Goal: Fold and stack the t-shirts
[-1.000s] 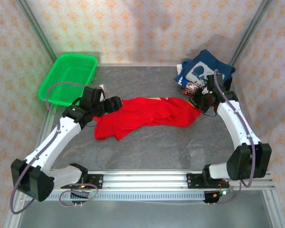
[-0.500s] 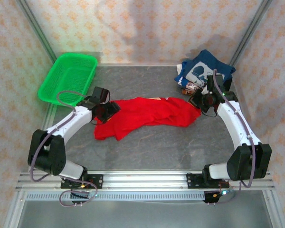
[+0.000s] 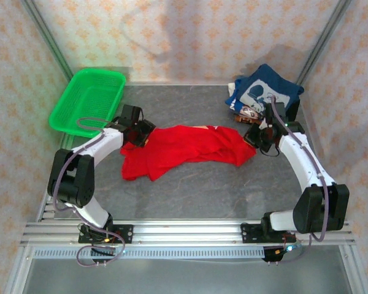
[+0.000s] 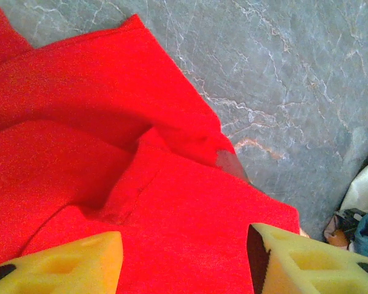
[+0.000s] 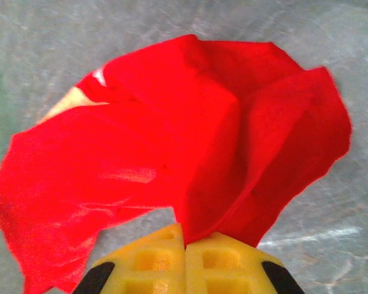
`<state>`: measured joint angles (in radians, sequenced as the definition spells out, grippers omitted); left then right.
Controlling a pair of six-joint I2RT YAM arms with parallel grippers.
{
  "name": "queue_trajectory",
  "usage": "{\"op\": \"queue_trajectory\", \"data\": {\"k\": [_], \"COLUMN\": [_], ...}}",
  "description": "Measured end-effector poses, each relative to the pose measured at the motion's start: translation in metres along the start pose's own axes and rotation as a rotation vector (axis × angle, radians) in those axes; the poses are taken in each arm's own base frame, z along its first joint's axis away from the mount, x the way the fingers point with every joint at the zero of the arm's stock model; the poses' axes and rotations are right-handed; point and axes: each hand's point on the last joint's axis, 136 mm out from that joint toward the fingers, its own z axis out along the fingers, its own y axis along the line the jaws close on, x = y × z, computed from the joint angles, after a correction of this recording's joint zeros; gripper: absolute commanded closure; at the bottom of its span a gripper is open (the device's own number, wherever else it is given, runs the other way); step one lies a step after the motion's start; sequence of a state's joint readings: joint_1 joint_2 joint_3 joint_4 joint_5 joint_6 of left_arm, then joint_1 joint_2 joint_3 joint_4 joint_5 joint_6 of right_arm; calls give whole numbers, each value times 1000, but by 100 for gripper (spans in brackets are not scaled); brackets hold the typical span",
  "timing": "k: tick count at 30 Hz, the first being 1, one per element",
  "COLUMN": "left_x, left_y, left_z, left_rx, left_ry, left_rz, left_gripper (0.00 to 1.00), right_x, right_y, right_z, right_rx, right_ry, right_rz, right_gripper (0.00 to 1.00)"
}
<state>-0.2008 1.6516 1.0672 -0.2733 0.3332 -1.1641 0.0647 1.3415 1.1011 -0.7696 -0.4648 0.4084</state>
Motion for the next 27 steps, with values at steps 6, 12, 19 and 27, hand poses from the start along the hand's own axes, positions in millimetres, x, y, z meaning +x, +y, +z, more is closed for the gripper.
{"op": "queue_trajectory", "data": {"k": [6, 12, 19, 27], "left_x": [0, 5, 15, 15], "left_y": [4, 9, 34, 19], "left_z": [13, 17, 22, 6], "left_rx": [-11, -31, -89, -24], "left_ry": [2, -13, -13, -32], "left_rz": [-63, -68, -78, -132], "left_gripper": [46, 63, 57, 56], "right_x": [30, 34, 24, 24], "right_y": [-58, -105, -115, -115], "right_z": [6, 4, -4, -4], "right_rx": [199, 415, 479, 478], "right_ry": [5, -42, -107, -107], "right_rz": [19, 42, 37, 37], "right_gripper": [100, 100, 100, 100]}}
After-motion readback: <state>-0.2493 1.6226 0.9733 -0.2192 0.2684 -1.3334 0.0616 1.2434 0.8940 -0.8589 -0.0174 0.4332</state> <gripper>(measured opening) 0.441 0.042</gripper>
